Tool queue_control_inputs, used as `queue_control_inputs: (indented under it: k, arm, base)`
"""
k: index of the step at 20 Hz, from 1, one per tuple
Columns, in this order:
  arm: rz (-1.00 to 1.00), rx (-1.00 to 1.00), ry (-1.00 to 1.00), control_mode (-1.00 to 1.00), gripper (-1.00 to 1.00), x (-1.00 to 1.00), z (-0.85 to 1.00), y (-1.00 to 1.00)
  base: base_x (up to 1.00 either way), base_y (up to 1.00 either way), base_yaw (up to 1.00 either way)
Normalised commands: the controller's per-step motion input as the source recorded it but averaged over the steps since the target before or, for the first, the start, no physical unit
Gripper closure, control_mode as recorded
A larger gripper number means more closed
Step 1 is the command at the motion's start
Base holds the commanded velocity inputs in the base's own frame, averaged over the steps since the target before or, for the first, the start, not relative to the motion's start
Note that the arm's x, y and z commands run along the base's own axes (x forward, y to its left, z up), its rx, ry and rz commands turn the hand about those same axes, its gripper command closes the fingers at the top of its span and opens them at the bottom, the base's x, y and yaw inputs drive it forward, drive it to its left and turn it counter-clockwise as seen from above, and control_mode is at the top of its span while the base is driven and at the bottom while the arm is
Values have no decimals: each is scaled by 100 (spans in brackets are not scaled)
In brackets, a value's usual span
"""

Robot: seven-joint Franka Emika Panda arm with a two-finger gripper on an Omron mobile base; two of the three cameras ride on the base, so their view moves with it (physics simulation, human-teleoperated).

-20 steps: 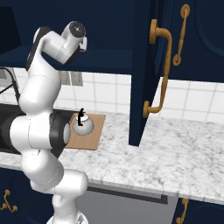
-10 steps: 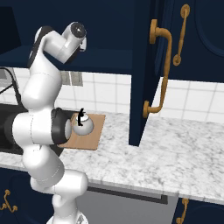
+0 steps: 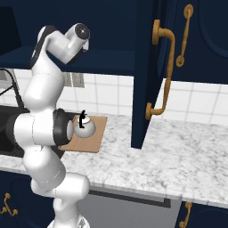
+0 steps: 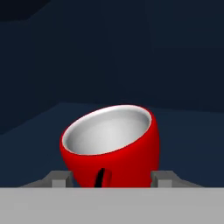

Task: Pick the kettle from the counter and place it on the tray. Then pick the mug from the cabinet and place it on the tray. Then close the cabinet doors.

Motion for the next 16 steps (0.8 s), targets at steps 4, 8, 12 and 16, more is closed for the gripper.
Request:
queue_control_inputs:
  k: [4,8,12,16]
  arm:
    - [1,0,-8,-100,100,0,0,0]
    - [0,0,-8,-100,100,0,0,0]
    - [0,0,-9,-100,100,-4,0,-1]
    - [0,1,-3,-100,100,-52,1,-7]
  base:
    - [0,0,0]
    - [0,0,0]
    - [0,0,0]
    - [0,0,0]
